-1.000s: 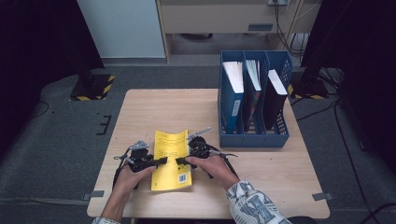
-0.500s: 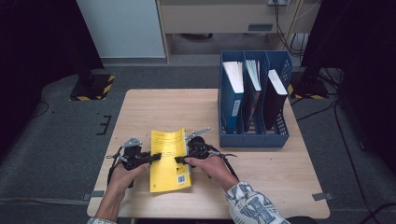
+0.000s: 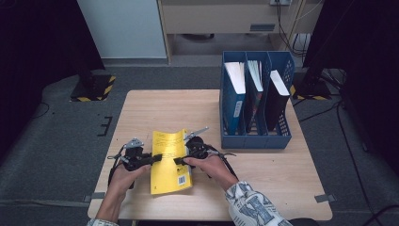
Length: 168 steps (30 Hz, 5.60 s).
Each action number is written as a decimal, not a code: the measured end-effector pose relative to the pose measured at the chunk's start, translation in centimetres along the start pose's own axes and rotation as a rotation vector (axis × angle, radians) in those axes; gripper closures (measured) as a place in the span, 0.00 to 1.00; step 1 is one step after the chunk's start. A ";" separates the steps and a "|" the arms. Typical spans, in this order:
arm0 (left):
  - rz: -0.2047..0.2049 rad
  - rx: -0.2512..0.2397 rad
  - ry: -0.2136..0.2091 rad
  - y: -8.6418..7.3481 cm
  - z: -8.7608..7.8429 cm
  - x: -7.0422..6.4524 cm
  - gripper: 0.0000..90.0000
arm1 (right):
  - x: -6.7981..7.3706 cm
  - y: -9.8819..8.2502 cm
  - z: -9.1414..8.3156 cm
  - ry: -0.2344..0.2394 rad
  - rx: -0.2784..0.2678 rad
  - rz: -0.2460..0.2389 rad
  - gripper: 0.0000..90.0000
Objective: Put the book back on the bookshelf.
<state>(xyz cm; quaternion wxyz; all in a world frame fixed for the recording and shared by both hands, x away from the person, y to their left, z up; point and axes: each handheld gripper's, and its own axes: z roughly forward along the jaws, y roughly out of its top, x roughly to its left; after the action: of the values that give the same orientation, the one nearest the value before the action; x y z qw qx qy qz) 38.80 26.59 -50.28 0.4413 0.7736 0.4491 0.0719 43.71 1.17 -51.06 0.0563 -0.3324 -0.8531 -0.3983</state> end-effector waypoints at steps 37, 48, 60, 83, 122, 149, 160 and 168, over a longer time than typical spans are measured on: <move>0.138 -0.176 0.104 7.1 -0.6 -1.7 0.93 | 0.3 6.1 -5.4 -0.252 -0.179 -0.184 0.67; 0.183 -0.183 0.137 8.0 0.1 -1.5 0.93 | -0.4 7.2 -5.8 -0.310 -0.234 -0.221 0.70; 0.199 -0.201 0.102 5.9 -1.3 -3.4 0.89 | 0.8 4.5 -6.9 -0.266 -0.258 -0.229 0.66; 0.139 -0.245 0.169 1.8 -2.2 -3.4 0.56 | 3.3 2.0 -8.4 -0.135 -0.272 -0.258 0.48; 0.092 -0.032 0.281 -2.2 -0.9 -1.3 0.11 | 3.0 6.0 -9.0 -0.035 -0.361 -0.220 0.60; 0.084 -0.019 0.275 -2.4 -0.8 -1.1 0.11 | 2.5 6.3 -8.8 -0.076 -0.368 -0.209 0.83; 0.076 -0.011 0.281 -2.5 -0.9 -0.9 0.11 | 1.9 6.2 -9.1 -0.061 -0.396 -0.125 0.83; 0.060 -0.008 0.288 -2.6 -1.0 -0.5 0.10 | 1.8 6.3 -9.5 -0.033 -0.411 -0.073 0.83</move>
<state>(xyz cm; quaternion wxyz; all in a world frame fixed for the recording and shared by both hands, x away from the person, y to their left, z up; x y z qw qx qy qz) 36.39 27.39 -51.52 0.3729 0.7666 0.4841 0.1973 44.59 -1.82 -39.99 -0.0410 -0.3121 -0.7662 -0.5603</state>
